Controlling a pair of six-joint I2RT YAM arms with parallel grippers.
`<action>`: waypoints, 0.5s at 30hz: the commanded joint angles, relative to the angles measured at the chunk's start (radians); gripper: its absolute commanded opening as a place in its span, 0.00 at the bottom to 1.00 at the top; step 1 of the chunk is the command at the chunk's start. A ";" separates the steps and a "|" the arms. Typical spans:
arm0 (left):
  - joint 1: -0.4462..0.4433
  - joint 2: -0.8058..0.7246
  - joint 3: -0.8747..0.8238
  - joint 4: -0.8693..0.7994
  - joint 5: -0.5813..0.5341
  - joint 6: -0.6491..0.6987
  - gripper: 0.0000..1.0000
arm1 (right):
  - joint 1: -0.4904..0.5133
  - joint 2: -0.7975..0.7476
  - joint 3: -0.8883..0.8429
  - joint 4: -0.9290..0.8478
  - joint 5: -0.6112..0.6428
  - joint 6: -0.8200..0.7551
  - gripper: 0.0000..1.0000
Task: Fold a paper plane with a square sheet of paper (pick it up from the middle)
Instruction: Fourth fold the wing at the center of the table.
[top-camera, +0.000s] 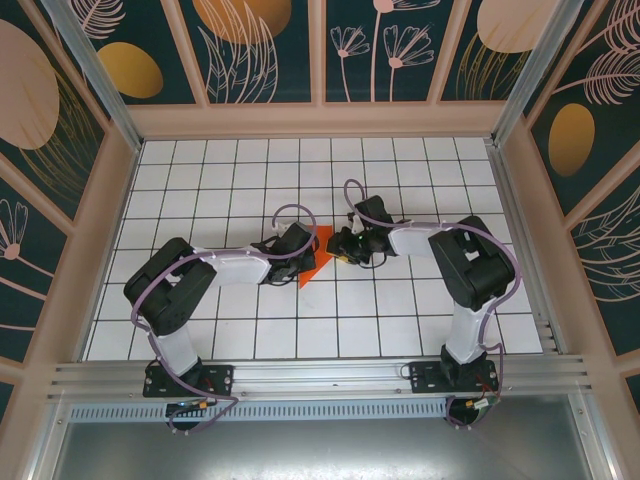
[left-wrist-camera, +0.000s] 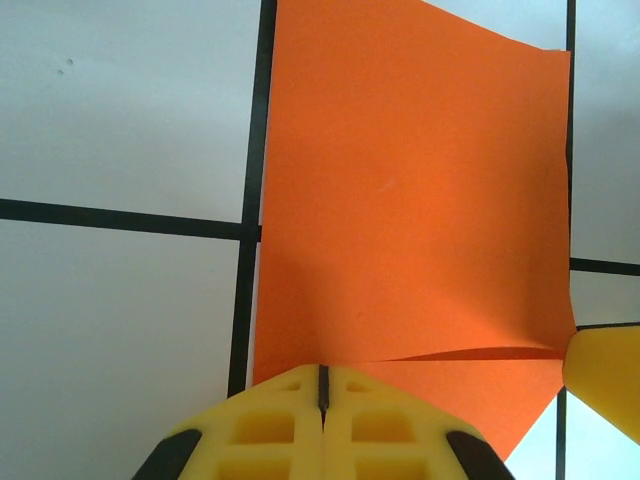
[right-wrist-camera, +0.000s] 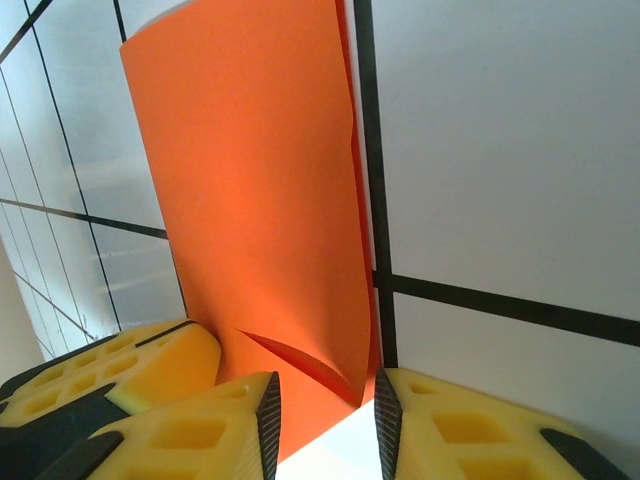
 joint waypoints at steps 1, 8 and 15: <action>-0.003 0.017 -0.025 -0.033 0.014 -0.018 0.00 | 0.005 0.010 0.026 -0.008 -0.022 0.006 0.33; -0.002 0.010 -0.026 -0.032 0.013 -0.017 0.00 | 0.005 0.006 0.009 0.047 -0.087 0.039 0.30; -0.002 -0.007 -0.028 -0.032 0.009 -0.022 0.02 | 0.005 0.027 0.001 0.091 -0.130 0.070 0.27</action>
